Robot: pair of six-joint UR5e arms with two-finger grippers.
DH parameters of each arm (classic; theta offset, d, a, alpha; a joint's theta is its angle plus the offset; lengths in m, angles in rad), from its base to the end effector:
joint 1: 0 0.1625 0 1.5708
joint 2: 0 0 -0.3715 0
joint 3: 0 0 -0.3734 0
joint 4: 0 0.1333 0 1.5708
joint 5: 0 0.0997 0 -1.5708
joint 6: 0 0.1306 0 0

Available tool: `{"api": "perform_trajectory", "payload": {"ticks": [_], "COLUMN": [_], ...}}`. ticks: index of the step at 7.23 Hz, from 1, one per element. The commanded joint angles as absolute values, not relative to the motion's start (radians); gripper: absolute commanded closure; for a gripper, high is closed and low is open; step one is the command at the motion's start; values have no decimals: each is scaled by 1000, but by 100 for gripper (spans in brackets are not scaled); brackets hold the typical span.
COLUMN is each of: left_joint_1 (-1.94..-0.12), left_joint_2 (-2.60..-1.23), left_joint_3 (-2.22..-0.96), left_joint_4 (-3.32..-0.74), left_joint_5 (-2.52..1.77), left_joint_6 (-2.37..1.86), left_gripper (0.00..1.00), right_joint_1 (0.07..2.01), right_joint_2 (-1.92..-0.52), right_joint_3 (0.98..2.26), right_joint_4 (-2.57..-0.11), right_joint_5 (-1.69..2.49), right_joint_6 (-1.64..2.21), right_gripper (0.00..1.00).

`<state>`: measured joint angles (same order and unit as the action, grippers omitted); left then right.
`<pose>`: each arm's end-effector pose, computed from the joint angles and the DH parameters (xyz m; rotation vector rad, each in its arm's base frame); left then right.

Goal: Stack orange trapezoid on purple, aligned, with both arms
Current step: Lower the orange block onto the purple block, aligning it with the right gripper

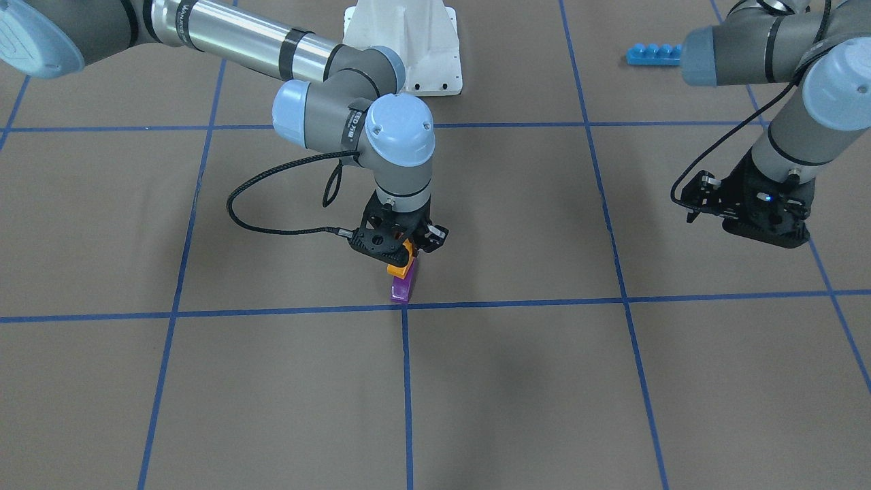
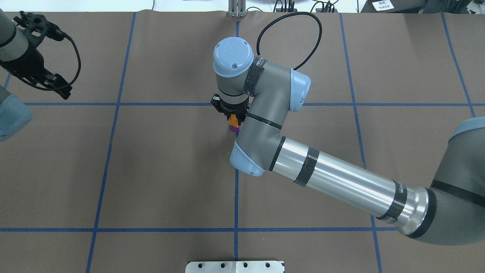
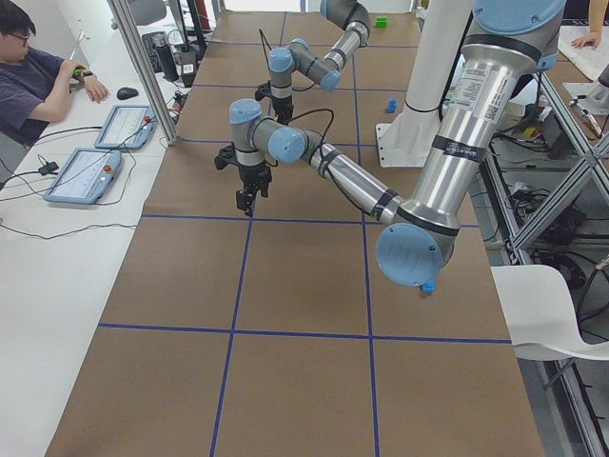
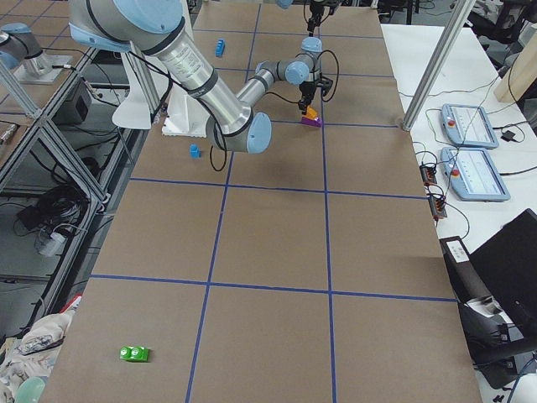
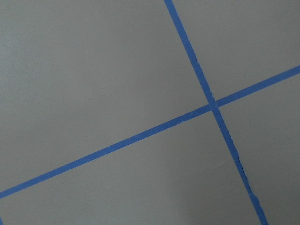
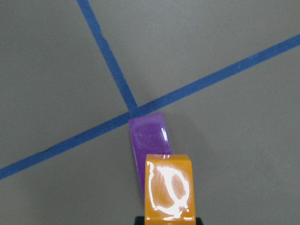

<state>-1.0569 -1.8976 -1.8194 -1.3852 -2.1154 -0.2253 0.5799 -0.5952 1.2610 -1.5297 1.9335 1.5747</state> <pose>0.2217 -0.5262 0.3766 0.1612 0.6424 0.3842 -0.5851 -0.4872 0.1682 -0.1355 -0.7745 0.4256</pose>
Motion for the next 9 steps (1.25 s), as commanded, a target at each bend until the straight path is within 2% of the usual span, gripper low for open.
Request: {"api": "perform_trajectory", "payload": {"ticks": [1,5,6,7,9], "left_joint_1": [-1057,-1057,-1057,-1055,-1057], "left_joint_2": [-1898,-1898,-1898,-1898,-1898], "left_joint_3": [-1819,-1819,-1819,-1819,-1821], "left_joint_4": [-1385,-1385,-1385,-1385,-1385], "left_joint_5": [-2115,-2115,-2115,-2115,-2115], "left_joint_6": [-225,-225,-225,-225,-225], "left_gripper": [0,0,0,0,0], "right_joint_1": [578,571,574,575,583], "right_joint_2": [-597,-600,-598,-597,-595], "right_joint_3": [1261,1229,1230,1230,1235], "right_joint_4": [-1529,-1461,-1459,-1456,-1457], "right_joint_5": [1930,1911,1914,1913,1921], "right_joint_6": [1554,1536,1534,1534,1534], "right_gripper": [100,100,65,1,0]}}
